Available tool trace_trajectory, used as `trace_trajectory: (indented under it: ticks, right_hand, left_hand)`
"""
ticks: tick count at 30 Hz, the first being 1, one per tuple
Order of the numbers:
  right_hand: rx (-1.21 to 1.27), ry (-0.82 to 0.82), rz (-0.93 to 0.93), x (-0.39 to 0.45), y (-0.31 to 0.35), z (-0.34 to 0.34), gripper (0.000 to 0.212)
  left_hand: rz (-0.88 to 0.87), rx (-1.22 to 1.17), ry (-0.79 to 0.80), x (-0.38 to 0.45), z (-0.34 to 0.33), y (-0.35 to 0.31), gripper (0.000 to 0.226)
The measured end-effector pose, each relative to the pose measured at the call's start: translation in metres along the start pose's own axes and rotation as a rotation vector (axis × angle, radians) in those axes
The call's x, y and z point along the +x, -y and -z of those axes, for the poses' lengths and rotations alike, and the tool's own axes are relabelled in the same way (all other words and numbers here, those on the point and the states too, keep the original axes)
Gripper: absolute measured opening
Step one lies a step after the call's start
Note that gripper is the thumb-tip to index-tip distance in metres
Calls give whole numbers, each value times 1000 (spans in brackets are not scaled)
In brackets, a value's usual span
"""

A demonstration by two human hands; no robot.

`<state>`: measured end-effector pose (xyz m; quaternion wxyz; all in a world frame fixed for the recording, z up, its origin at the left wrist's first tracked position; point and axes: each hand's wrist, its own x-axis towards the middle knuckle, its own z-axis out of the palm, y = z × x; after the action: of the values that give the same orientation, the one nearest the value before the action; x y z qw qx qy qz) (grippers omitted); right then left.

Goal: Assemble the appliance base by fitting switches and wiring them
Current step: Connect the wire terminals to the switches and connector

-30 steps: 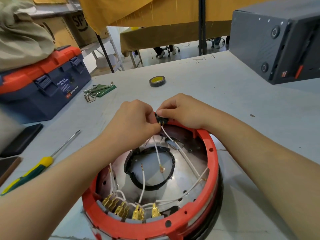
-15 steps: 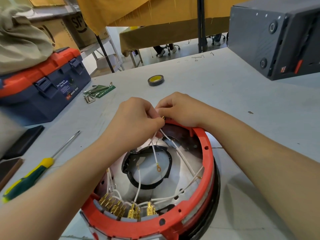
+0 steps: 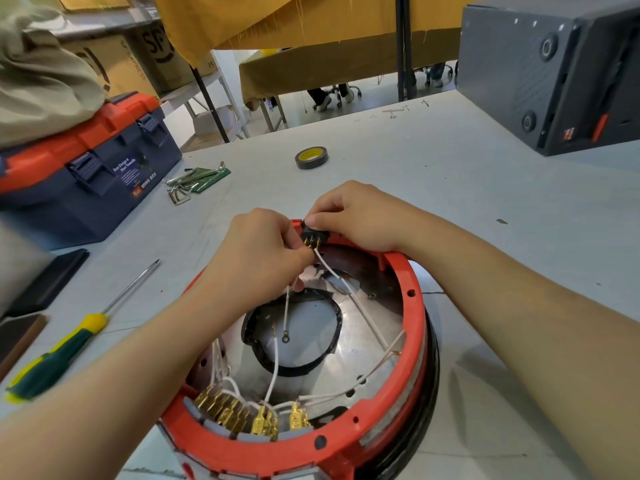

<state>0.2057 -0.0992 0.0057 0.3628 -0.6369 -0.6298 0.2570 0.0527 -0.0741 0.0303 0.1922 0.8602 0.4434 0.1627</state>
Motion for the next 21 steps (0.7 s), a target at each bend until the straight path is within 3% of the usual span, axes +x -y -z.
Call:
trace_trajectory:
  ticks: [21]
  right_hand:
    - [-14,0,13,-4,3,2,19]
  left_hand:
    - [-70,104,-117,4,-7,-4,18]
